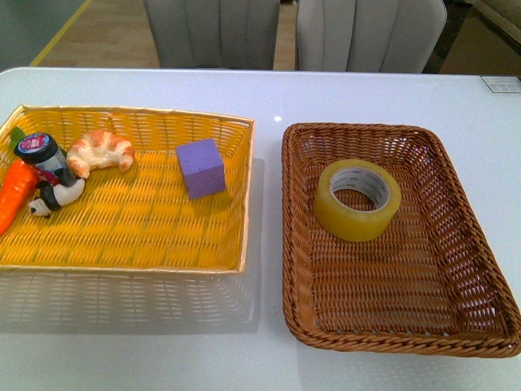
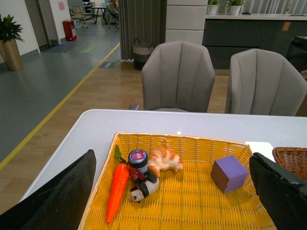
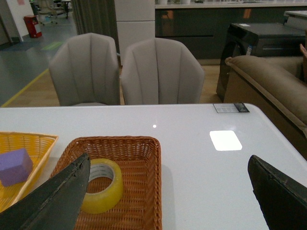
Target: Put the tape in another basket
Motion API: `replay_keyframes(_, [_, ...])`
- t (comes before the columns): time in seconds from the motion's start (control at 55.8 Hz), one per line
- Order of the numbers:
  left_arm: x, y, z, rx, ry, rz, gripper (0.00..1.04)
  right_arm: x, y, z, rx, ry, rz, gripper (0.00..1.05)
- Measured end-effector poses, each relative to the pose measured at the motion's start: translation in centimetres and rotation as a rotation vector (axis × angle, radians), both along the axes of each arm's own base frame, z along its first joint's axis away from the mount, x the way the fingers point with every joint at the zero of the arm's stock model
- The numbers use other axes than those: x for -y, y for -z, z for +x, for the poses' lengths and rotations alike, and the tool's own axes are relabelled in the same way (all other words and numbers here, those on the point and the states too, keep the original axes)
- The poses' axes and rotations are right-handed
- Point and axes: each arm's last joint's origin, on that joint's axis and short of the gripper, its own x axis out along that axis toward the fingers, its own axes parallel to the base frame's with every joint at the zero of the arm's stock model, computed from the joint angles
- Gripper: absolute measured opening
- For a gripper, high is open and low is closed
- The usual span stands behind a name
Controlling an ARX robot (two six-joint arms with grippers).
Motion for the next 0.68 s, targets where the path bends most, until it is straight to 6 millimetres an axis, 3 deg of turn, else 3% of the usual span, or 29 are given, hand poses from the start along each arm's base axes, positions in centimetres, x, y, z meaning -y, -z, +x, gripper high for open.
replay_keyframes(0.681, [0.0,0.0,0.0,0.0,0.0,0.0,0.96,0.0,-0.01,0.0,0.0,0.0,0.0,0.96])
